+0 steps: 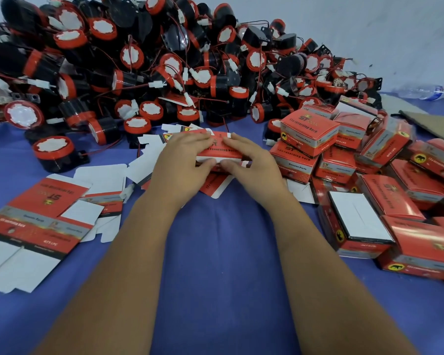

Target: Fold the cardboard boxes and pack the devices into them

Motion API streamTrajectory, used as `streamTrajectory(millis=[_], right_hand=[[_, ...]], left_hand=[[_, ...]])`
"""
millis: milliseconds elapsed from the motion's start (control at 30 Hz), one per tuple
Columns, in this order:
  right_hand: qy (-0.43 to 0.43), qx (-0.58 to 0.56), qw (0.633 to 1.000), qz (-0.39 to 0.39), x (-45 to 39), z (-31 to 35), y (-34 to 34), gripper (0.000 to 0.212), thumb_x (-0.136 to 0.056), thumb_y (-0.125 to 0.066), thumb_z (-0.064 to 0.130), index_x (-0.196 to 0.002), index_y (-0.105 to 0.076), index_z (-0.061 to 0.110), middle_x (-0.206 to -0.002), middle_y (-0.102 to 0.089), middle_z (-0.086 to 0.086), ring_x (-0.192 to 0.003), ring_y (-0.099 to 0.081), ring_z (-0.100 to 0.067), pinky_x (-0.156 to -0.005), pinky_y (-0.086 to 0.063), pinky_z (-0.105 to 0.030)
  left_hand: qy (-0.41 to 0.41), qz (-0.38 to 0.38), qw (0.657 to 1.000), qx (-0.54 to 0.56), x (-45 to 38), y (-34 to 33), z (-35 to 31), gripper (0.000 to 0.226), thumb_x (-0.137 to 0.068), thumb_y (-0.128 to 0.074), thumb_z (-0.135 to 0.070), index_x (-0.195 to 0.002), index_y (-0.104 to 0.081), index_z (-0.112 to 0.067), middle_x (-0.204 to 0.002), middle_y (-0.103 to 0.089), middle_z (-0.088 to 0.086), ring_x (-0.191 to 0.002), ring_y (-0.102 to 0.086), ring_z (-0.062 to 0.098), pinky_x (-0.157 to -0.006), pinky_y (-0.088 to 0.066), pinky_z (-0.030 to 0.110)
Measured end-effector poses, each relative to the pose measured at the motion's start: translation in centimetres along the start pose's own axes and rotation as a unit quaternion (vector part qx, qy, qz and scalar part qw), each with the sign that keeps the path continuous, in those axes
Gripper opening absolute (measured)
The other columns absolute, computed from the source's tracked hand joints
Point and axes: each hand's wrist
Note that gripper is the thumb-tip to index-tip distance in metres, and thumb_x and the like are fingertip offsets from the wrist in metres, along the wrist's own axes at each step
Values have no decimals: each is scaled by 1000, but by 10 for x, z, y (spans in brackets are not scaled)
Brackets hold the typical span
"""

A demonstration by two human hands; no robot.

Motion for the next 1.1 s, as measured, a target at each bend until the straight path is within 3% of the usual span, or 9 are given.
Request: streamTrajectory(millis=[100, 167, 300, 500, 600, 667, 800, 1000, 1100], right_hand=[[15, 26, 999, -26, -1, 0, -3, 46, -90, -69, 15, -135, -59, 19, -146, -49, 4, -133, -44, -7, -105, -35, -12], [20, 11, 999, -32, 0, 1, -2, 41, -91, -69, 17, -132, -61, 19, -141, -54, 6, -127, -48, -5, -105, -40, -18], [16, -7, 998, -52, 0, 3, 0, 34, -93, -67, 23, -126, -63, 26, -123, -61, 14, -111, -57, -3, -94, -50, -22], [18, -22, 998, -60, 1, 6, 2, 24, -94, -66, 26, -117, -63, 28, -106, -64, 20, -98, -60, 1, -82, -52, -18], [37, -1, 996, -86, 0, 7, 0, 20, -92, -67, 20, -112, -66, 21, -111, -62, 10, -102, -57, -2, -88, -48, -17], [61, 35, 992, -101, 0, 8, -1, 20, -90, -68, 13, -110, -67, 11, -115, -59, 1, -103, -53, -3, -88, -41, -10], [65, 41, 992, -104, 1, 9, 1, 20, -91, -66, 10, -112, -66, 9, -114, -60, -1, -102, -51, -3, -86, -38, -5], [66, 37, 993, -94, 0, 9, -1, 24, -96, -61, 11, -119, -64, 10, -120, -56, -4, -108, -51, -8, -86, -39, -5], [57, 27, 994, -93, 0, 8, -2, 25, -97, -59, 12, -122, -63, 10, -122, -54, -3, -108, -50, -8, -87, -48, -18]], left_hand=[[11, -22, 999, 27, 0, -2, 2, 41, -91, -70, -19, -131, -65, -20, -140, -59, -4, -134, -45, 15, -112, -26, 24], [41, -24, 995, 83, 0, -2, 1, 37, -92, -68, -18, -128, -67, -24, -139, -60, -8, -131, -49, 11, -115, -34, 31], [86, -51, 981, 165, 1, 0, -1, 32, -91, -70, -20, -121, -71, -29, -128, -67, -9, -120, -59, 10, -104, -48, 39], [103, -83, 976, 175, 1, 3, -7, 24, -87, -74, -25, -111, -75, -27, -117, -72, -10, -110, -64, 7, -99, -51, 31], [105, -94, 974, 175, 2, 3, -9, 23, -87, -75, -28, -110, -76, -27, -116, -72, -10, -108, -63, 3, -96, -49, 21], [101, -85, 976, 172, 2, 3, -8, 33, -85, -77, -34, -117, -73, -29, -123, -69, -11, -115, -60, 4, -101, -47, 24], [97, -17, 986, 132, 1, 2, -3, 64, -79, -81, -40, -138, -58, -31, -150, -48, -6, -137, -43, 10, -111, -36, 30], [113, -26, 979, 170, 0, -1, 1, 56, -85, -76, -40, -137, -56, -35, -134, -59, -11, -119, -55, 6, -100, -43, 26], [107, -33, 977, 183, 0, 0, 1, 46, -89, -71, -39, -133, -58, -39, -130, -60, -13, -116, -57, 5, -101, -47, 29]])
Point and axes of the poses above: each hand's wrist, its own x-axis away from the middle knuckle, its own y-axis out of the back of the hand, z = x × y
